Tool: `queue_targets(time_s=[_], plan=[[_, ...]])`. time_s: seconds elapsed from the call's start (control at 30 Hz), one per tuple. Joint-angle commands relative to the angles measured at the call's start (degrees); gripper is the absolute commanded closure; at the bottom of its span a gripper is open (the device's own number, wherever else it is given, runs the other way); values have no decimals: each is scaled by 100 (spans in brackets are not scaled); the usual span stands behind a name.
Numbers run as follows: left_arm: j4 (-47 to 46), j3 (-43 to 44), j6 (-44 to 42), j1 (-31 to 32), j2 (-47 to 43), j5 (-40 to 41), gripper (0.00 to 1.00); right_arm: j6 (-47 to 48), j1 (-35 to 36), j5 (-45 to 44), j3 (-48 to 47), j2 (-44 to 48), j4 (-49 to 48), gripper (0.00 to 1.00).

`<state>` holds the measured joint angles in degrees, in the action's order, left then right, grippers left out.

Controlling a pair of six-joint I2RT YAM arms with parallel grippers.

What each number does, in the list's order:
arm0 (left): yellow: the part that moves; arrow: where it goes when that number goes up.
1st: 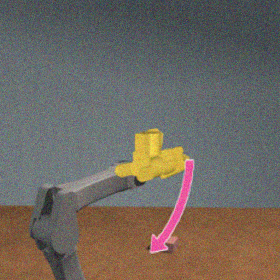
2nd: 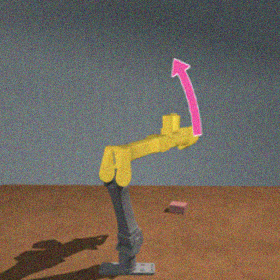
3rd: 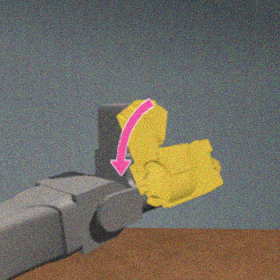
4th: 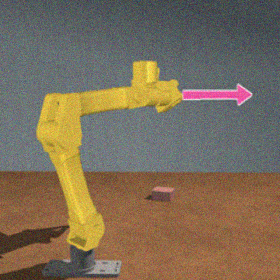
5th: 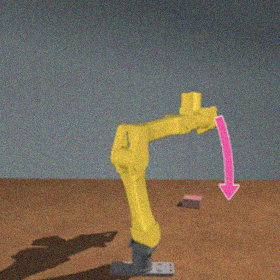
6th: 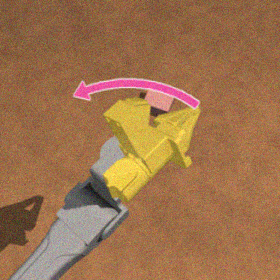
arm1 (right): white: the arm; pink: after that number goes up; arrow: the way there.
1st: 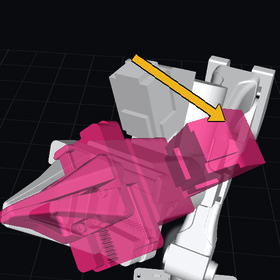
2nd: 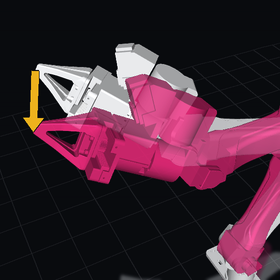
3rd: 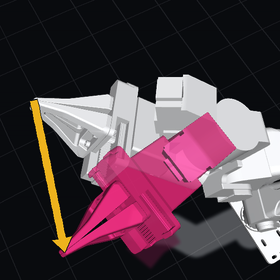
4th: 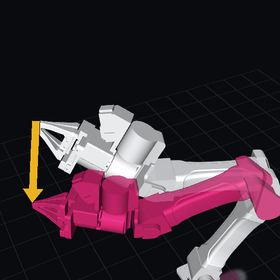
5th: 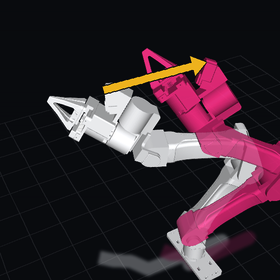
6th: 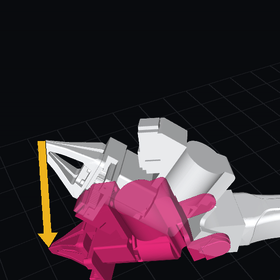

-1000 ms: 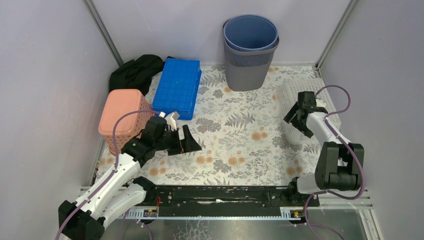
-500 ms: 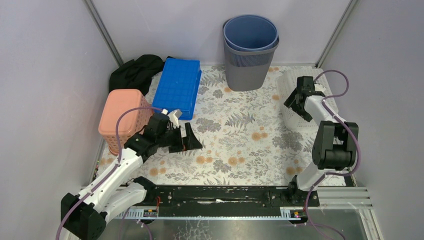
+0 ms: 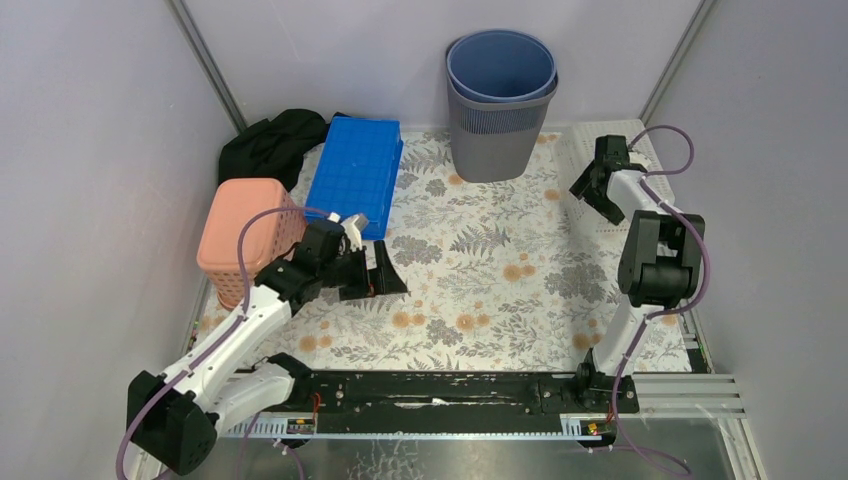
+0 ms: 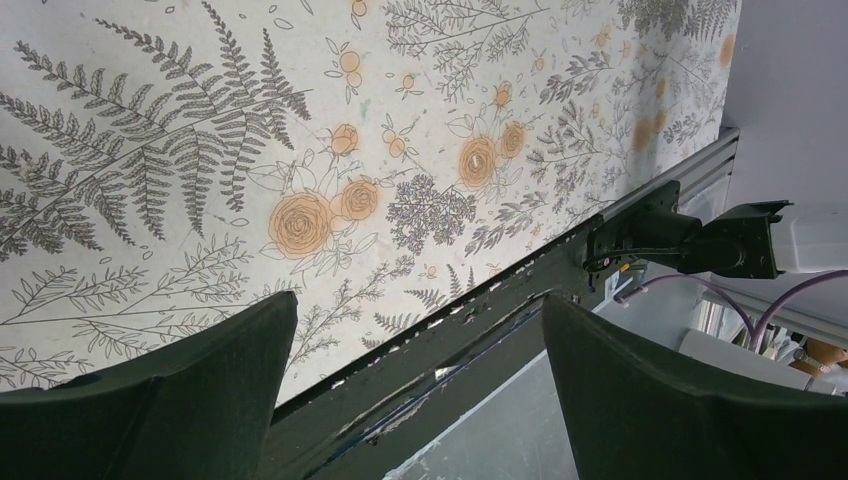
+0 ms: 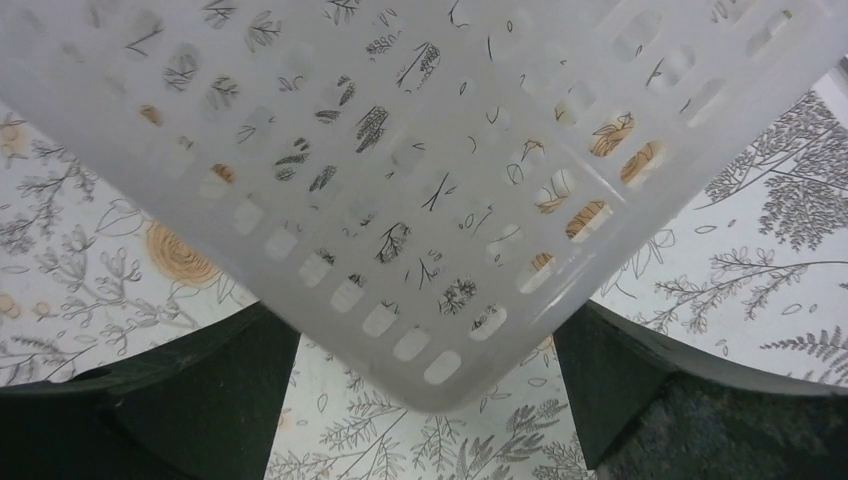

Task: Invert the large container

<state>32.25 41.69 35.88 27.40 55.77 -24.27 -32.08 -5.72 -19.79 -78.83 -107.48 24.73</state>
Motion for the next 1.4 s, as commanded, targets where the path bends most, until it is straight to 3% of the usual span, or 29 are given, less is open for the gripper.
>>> queue_targets(time_s=[0.0,0.2,0.37,0.8,1.03,1.37], plan=[[-100,338,-159,34,142,95,0,-157,-69,205,-403,-314,-74,1],[-70,564,-187,35,461,130,0,-249,-70,462,-814,-587,-48,1],[-70,772,-145,29,626,211,0,-149,-70,530,-984,-281,166,1],[-385,722,179,29,492,317,0,-133,-70,1950,774,2528,96,1],[-329,574,306,29,80,103,0,-219,-49,3727,2051,4409,68,0],[2,101,734,29,-1306,109,0,140,-26,4785,2179,5990,1501,1]])
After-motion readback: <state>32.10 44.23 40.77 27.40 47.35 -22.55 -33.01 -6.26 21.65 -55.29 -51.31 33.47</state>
